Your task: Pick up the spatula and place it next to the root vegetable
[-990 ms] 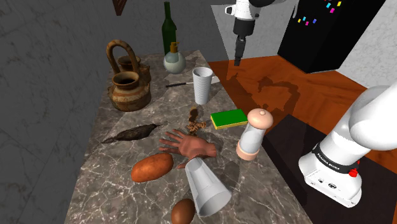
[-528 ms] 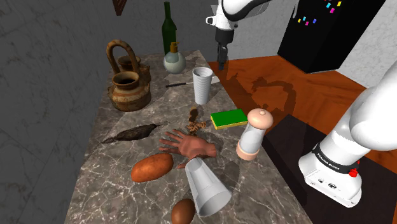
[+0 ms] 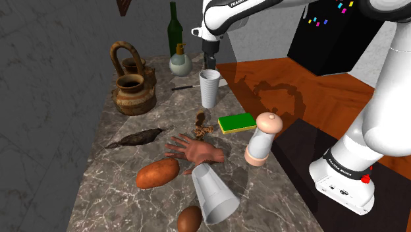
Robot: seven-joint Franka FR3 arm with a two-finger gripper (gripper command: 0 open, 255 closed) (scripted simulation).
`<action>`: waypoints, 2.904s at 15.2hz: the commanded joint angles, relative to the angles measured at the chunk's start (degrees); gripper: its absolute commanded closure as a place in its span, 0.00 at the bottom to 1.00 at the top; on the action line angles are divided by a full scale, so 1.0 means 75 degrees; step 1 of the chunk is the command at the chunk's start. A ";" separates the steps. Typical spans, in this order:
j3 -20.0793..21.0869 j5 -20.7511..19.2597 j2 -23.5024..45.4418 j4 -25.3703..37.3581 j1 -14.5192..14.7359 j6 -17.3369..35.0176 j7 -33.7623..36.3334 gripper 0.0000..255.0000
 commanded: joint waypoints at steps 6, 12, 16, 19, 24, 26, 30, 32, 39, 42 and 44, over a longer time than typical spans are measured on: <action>0.0149 -0.0077 0.1077 0.0819 0.0124 0.0324 -0.0367 0.00; 0.0149 -0.0085 0.1298 0.0669 0.0140 0.0695 -0.0363 0.00; 0.0149 -0.0085 0.1299 0.0670 0.0140 0.0695 -0.0363 0.00; 0.0149 -0.0085 0.1298 0.0670 0.0140 0.0693 -0.0363 1.00; 0.0149 -0.0085 0.1298 0.0670 0.0140 0.0694 -0.0363 1.00; 0.0149 -0.0084 0.1297 0.0669 0.0140 0.0694 -0.0363 1.00; 0.0150 -0.0083 0.1207 0.0744 0.0138 0.0529 -0.0357 1.00; 0.0152 -0.0082 0.1122 0.0828 0.0137 0.0361 -0.0352 1.00; 0.0156 -0.0079 0.0870 0.1186 0.0132 -0.0249 -0.0330 1.00; 0.0157 -0.0078 0.0782 0.1368 0.0131 -0.0518 -0.0321 1.00; 0.0158 -0.0078 0.0731 0.1500 0.0131 -0.0701 -0.0314 1.00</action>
